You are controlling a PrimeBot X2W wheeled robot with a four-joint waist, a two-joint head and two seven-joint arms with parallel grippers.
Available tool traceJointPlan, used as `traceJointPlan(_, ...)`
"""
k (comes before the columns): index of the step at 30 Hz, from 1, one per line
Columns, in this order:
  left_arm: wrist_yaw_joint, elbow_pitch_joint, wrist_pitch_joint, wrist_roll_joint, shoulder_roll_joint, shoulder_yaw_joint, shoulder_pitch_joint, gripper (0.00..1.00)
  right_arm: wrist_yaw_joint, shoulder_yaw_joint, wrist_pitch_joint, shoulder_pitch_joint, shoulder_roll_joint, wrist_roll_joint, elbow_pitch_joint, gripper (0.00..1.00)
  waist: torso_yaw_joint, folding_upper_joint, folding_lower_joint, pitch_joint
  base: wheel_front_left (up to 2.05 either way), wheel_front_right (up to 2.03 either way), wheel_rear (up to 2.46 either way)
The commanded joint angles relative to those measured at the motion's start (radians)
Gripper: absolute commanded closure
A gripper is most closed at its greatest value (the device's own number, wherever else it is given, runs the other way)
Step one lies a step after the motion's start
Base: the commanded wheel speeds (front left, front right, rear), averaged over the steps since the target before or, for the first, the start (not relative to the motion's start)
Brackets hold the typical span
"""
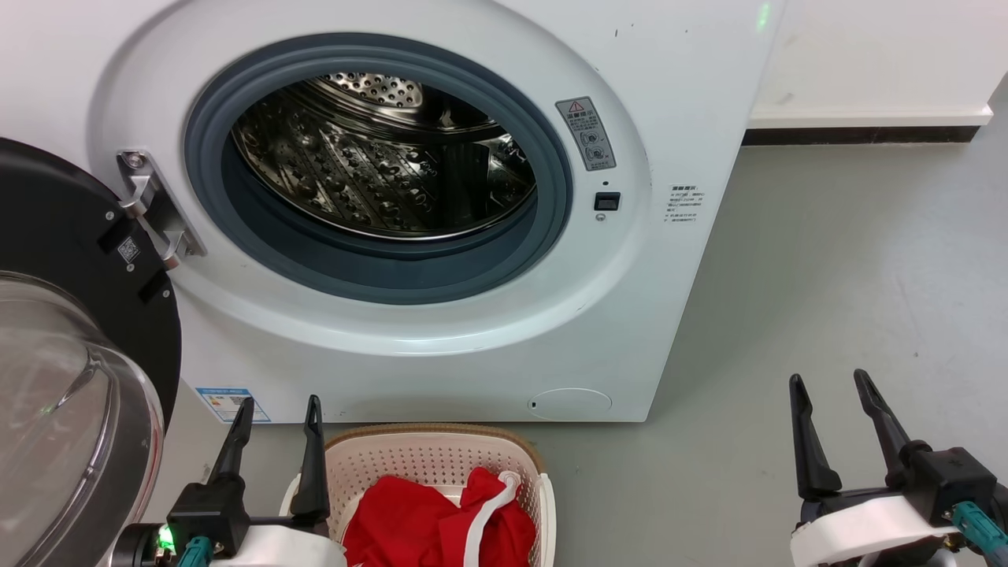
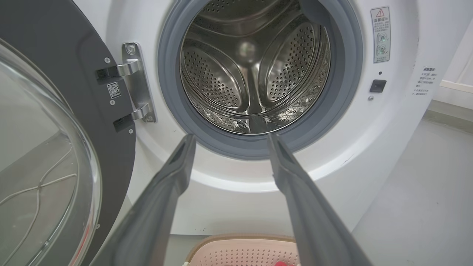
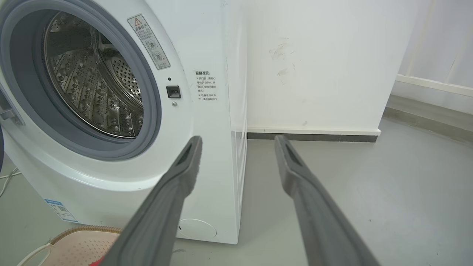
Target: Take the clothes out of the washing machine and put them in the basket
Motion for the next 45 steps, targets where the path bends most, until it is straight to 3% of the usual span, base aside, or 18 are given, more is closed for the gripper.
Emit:
traceJointPlan(1,-0.003,0.001,-0.003,0.003,-0.001,0.006,-0.01,0.0,-0.001,0.002,-0.002,-0.002,0.0,0.001,0.001,0.0,-0.001,-0.0001,0.0,0.001,0.0,0.0,0.0)
traceJointPlan(19,-0.003,0.0,-0.003,-0.006,-0.014,0.03,-0.007,0.0,-0.001,-0.003,-0.002,-0.007,0.0,0.005,-0.005,0.0,-0.003,-0.0001,0.0,0.004,0.0,0.0,0.0)
traceJointPlan(20,-0.003,0.003,0.0,-0.006,-0.012,0.027,-0.002,1.0,0.0,-0.002,0.0,-0.001,0.0,0.006,0.001,1.0,-0.003,-0.0001,0.0001,0.004,0.0,0.0,0.0)
traceJointPlan(25,-0.004,0.049,0.013,-0.028,-0.016,0.029,0.006,1.0,0.0,-0.002,0.011,0.012,0.002,0.03,0.04,1.0,-0.003,-0.0001,0.0001,0.004,0.0,0.0,0.0)
traceJointPlan(45,-0.028,0.077,0.106,-0.415,-0.016,0.046,-0.039,1.0,0.0,-0.019,0.105,-0.025,0.001,0.422,0.057,1.0,0.001,-0.0001,0.0001,-0.003,0.0,0.0,0.0)
